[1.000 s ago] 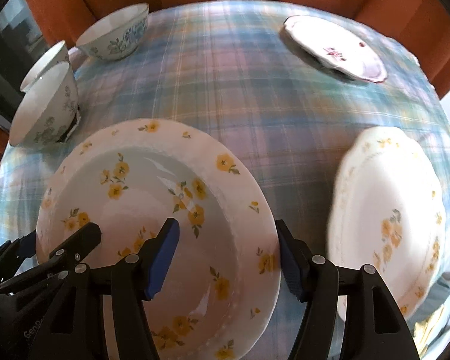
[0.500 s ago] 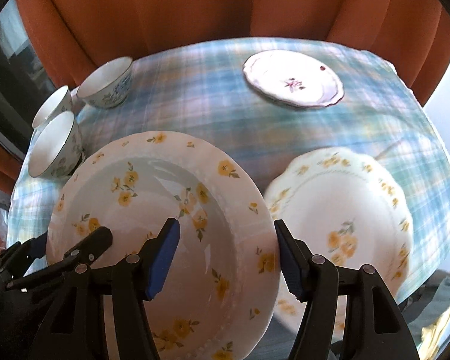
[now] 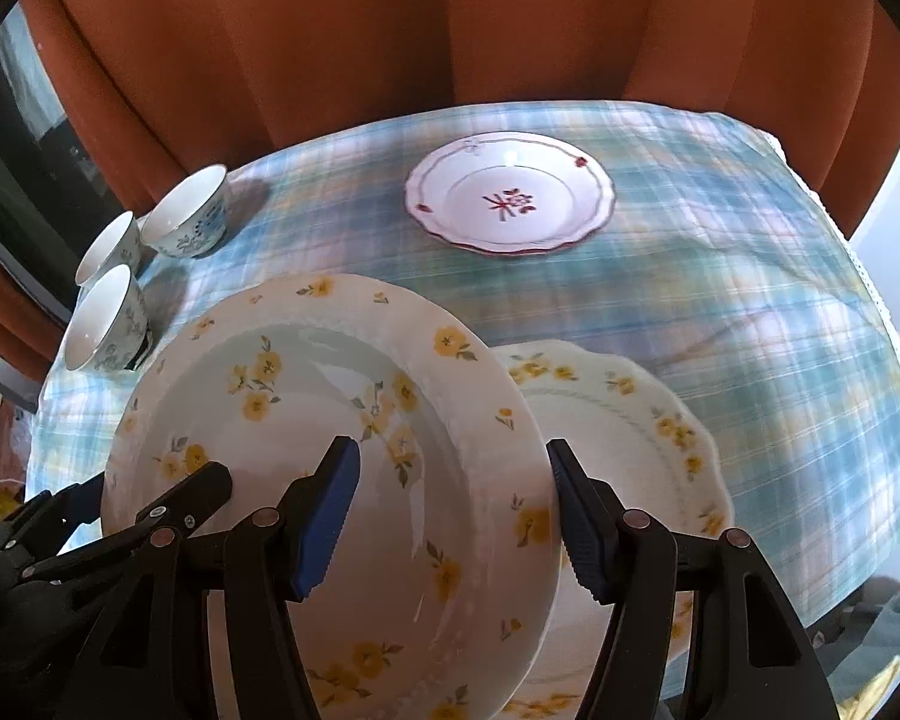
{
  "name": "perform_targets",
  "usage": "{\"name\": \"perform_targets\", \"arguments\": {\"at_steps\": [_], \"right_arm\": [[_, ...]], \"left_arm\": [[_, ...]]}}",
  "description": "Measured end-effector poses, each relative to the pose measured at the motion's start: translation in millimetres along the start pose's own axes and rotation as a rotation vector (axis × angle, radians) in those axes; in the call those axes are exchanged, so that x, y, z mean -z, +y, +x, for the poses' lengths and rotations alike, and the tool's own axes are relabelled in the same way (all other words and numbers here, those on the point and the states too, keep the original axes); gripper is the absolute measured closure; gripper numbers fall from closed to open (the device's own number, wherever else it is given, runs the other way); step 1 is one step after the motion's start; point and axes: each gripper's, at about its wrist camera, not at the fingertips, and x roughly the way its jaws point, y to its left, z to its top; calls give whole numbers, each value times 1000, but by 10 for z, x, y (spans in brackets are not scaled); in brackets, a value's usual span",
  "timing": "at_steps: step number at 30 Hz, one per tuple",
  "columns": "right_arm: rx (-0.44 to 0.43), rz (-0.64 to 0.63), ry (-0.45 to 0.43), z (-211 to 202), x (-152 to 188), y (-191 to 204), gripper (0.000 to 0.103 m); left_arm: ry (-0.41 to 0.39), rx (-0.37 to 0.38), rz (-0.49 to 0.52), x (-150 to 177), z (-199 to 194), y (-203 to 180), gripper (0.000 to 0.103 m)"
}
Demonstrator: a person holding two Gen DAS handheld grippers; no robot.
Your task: Organize plates and bowls
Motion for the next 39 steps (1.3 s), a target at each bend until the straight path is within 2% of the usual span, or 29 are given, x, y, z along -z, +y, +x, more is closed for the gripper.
{"name": "perform_targets", "arguments": {"at_steps": [8, 18, 27, 39], "right_arm": [[-3, -11, 2, -19, 1, -554, 36], [18, -83, 31, 95, 28, -1021, 36], [4, -100, 76, 206, 71, -1261, 36], [-55, -81, 82, 301, 65, -1333, 36]], "left_arm": [[7, 6, -21, 100, 95, -520, 33], [44, 29, -99, 276, 317, -904, 33], [106, 21, -144, 436, 491, -1049, 33], [114, -45, -148, 447, 556, -1091, 30]]}}
